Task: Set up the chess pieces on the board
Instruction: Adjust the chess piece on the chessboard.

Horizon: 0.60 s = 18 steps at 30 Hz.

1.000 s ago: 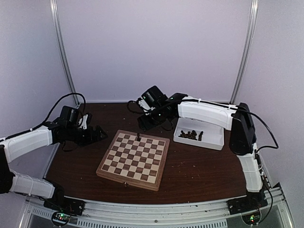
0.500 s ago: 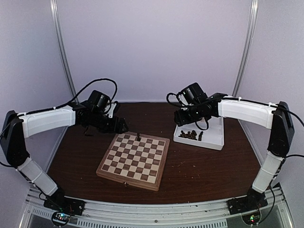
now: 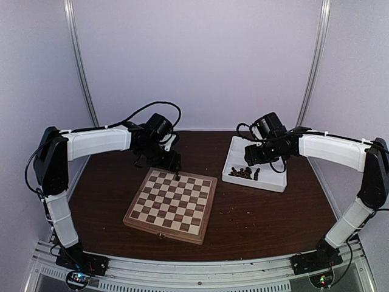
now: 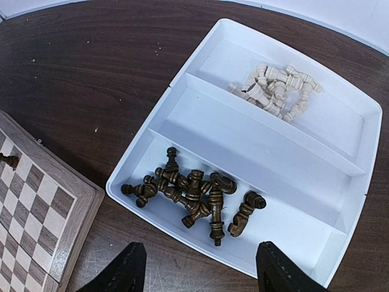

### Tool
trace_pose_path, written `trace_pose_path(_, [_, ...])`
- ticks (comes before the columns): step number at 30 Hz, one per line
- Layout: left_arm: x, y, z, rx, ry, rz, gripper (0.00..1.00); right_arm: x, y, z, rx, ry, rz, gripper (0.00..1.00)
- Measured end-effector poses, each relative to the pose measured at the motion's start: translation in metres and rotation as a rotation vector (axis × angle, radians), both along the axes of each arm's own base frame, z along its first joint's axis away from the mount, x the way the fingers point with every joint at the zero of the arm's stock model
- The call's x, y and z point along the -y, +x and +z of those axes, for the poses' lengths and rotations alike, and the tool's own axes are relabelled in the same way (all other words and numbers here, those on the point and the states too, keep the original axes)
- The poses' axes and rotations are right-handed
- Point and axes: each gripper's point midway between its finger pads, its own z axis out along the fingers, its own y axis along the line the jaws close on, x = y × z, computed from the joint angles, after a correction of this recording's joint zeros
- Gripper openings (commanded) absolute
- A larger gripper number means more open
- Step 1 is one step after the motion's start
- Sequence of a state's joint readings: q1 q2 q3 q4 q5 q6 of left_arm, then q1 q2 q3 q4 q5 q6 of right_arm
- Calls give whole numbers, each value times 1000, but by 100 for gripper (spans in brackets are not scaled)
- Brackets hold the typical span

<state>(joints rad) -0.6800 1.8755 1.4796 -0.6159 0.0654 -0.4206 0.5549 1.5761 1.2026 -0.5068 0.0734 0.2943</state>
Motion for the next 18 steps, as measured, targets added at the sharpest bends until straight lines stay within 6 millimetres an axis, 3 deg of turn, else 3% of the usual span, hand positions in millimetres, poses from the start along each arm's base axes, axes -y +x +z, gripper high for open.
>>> trace_pose_path(4, [11,4,-12,-13,54,-21,62,2,2,0,2,-1,-6,64])
trace_pose_path(10, [4,5,-25,-29,130,-17,57,7,2,-3,0,-5,-15,64])
trace_pose_path(18, [4,9,-29,-30,152,-18,46,10,0,-8,-11,-12,-17,64])
